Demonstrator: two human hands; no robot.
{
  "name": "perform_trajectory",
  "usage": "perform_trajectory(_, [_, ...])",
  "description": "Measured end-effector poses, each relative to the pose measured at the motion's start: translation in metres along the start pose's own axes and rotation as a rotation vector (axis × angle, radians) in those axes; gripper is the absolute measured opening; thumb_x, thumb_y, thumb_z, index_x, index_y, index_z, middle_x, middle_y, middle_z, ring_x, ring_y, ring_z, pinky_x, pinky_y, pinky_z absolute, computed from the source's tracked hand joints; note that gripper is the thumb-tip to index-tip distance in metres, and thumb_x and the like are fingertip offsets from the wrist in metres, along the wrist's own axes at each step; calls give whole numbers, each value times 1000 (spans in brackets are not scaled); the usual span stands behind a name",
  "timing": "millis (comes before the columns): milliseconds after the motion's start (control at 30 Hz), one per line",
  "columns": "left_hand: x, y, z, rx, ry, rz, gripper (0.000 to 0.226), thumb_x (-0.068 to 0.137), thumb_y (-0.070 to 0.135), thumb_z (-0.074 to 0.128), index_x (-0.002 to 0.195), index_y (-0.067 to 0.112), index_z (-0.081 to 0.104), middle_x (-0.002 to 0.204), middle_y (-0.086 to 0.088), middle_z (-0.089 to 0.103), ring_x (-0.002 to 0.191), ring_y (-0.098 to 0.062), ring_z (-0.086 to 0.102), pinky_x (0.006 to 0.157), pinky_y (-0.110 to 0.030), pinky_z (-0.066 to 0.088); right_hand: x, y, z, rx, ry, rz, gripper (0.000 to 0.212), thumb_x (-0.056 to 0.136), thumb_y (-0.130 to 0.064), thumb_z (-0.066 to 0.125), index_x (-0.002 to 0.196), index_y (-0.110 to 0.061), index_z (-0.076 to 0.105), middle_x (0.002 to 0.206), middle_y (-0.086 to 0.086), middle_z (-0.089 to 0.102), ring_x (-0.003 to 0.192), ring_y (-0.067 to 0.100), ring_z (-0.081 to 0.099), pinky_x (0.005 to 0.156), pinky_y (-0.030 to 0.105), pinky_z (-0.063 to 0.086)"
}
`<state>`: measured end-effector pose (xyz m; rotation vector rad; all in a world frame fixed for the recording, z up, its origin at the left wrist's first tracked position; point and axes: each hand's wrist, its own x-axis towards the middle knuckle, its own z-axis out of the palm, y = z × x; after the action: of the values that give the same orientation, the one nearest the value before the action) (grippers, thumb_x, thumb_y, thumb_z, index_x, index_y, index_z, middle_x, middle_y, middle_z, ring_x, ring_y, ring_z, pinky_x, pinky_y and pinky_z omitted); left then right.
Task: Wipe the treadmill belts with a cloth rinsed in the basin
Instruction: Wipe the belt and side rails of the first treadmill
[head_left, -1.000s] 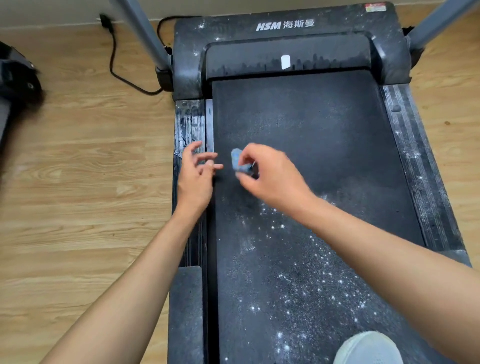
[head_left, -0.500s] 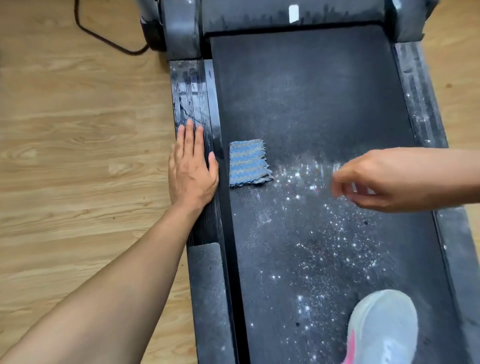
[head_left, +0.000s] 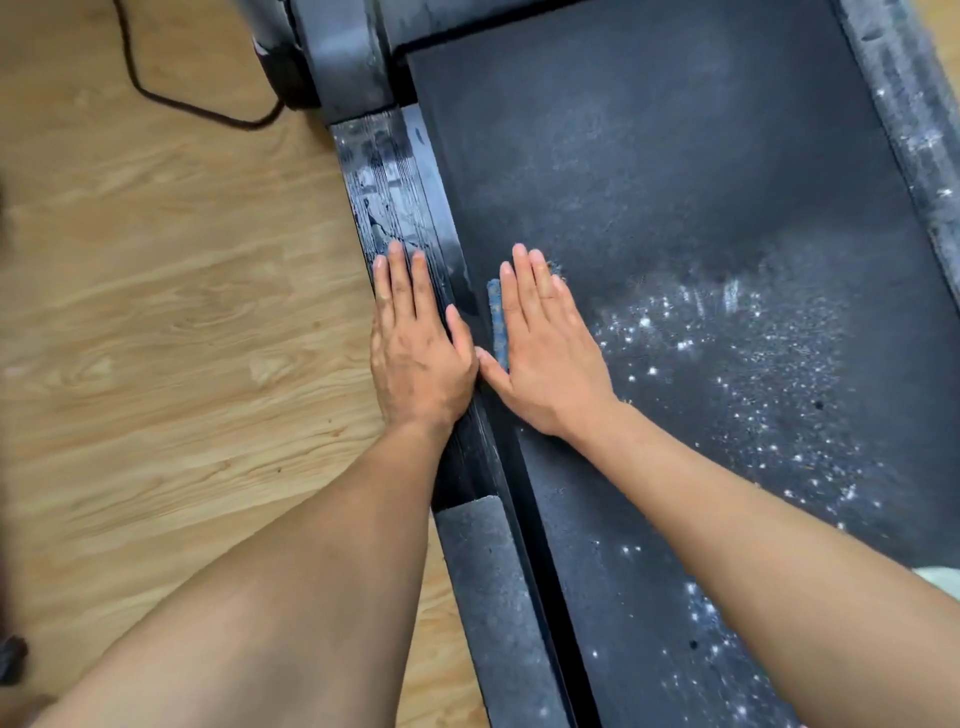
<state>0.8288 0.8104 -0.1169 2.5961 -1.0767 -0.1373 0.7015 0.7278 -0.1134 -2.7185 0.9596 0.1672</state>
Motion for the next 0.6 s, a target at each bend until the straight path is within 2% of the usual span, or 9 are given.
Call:
perform_trajectory(133, [0, 1, -1, -6, -11, 3, 67, 104, 33, 37, 166, 15, 22, 176, 0, 9, 163, -18, 4, 123, -45, 36, -17, 5, -5, -37, -32, -63, 75, 111, -45, 27, 165, -1, 3, 174, 19, -6, 162, 30, -7, 131, 48, 11])
perform_trajectory(233, [1, 0, -2, -8, -21, -1, 67, 104, 33, 37, 166, 15, 22, 176, 0, 8, 163, -18, 3, 124, -45, 35, -85, 0, 5, -53, -111, -100, 77, 112, -51, 23, 165, 0, 0, 173, 20, -11, 162, 31, -10, 131, 48, 10])
perform_trajectory(333, [0, 2, -4, -9, -40, -5, 67, 104, 33, 38, 167, 16, 21, 177, 2, 6, 163, -17, 2, 124, -45, 34, -171, -14, 20, -58, -143, -77, 81, 110, -57, 27, 165, 0, 10, 174, 19, -4, 162, 32, -1, 128, 48, 15])
perform_trajectory(400, [1, 3, -6, 1, -61, -14, 67, 105, 34, 36, 167, 16, 19, 177, 2, 4, 163, -17, 0, 124, -45, 35, -198, -22, 27, -57, -155, -35, 80, 110, -56, 29, 165, 0, 13, 174, 18, -1, 162, 31, 2, 126, 48, 17])
perform_trajectory(500, [2, 3, -9, 9, -75, -12, 67, 105, 35, 34, 167, 15, 17, 177, 0, 4, 163, -19, 1, 123, -47, 35, -196, -34, 26, -19, -130, 50, 76, 110, -45, 37, 165, 1, 11, 174, 19, -3, 162, 33, 0, 128, 48, 12])
perform_trajectory(600, [1, 4, -9, -4, -76, -23, 67, 105, 34, 35, 167, 15, 19, 177, 0, 5, 163, -19, 2, 123, -46, 36, -192, -48, 33, 44, -116, 122, 78, 102, -16, 52, 164, 2, 9, 173, 21, -8, 162, 35, -5, 127, 49, 10])
